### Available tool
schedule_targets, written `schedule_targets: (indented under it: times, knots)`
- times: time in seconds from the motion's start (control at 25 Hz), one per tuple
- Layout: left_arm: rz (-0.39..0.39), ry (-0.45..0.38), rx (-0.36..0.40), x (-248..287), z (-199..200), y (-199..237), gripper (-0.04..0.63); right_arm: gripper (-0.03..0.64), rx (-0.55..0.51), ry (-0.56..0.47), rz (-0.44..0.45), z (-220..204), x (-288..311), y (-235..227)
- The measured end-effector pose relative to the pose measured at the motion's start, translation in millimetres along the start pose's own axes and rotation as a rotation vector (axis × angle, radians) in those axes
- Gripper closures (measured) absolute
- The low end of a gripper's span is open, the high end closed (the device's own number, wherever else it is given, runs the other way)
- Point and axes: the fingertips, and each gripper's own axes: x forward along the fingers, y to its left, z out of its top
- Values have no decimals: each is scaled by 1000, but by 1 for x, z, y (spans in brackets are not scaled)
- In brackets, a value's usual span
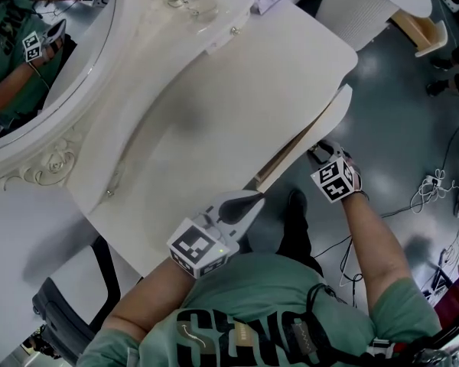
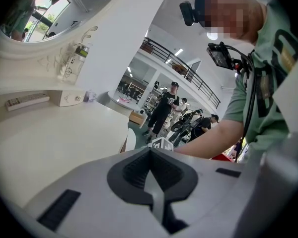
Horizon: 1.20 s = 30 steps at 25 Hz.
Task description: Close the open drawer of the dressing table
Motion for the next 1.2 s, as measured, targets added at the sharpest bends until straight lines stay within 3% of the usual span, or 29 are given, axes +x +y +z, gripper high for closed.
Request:
schedule_targets:
  times: [1.2]
  knots:
    - [10,-30,-20,-17,0,15,592,479,-17,-21,0,35,20,-1]
